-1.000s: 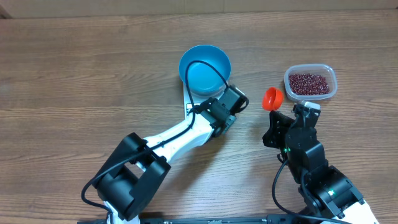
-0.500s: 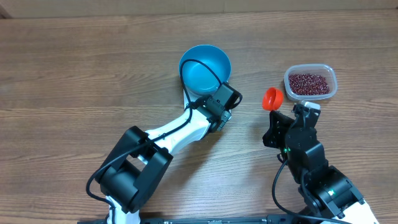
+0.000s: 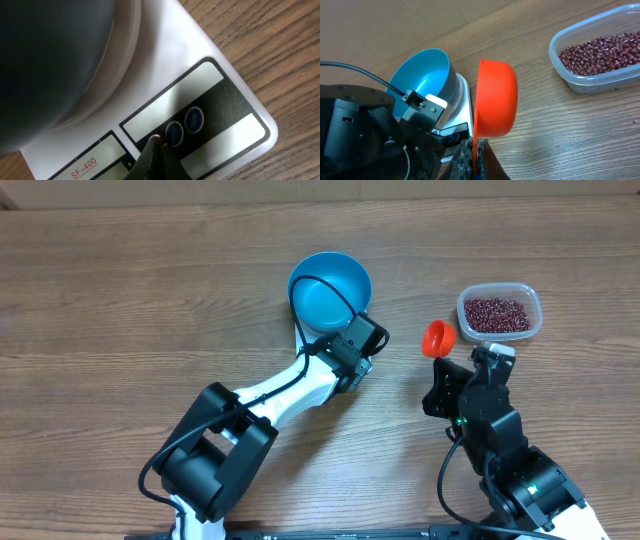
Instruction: Scoop item into bowl and weigh 150g on scale
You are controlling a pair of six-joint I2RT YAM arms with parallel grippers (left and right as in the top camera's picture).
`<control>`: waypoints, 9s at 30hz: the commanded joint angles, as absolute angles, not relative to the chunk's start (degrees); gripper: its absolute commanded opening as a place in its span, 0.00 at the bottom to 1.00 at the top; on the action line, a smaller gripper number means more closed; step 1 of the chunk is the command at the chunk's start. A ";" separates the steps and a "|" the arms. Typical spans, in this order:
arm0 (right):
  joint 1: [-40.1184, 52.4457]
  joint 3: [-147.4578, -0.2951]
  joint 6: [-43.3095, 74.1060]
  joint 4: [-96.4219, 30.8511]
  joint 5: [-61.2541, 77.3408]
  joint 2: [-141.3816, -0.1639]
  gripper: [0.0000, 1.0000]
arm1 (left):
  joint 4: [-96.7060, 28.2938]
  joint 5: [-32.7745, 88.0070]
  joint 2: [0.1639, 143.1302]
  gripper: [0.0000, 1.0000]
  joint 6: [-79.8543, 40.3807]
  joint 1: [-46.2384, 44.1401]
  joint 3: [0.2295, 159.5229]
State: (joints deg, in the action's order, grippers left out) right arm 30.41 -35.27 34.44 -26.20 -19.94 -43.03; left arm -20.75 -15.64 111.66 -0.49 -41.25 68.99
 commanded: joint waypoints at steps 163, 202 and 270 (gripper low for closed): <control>30.24 -37.12 40.69 -27.77 -2.15 -42.94 0.04 | -49.36 -14.98 77.12 1.00 -5.39 -44.45 74.11; 30.24 -37.12 35.03 -27.20 -4.56 -48.51 0.04 | -61.60 7.38 75.13 1.00 4.95 -32.49 85.06; 12.14 -71.99 13.28 -67.22 7.88 -62.11 0.04 | -68.75 19.97 74.61 0.99 32.18 -12.75 84.90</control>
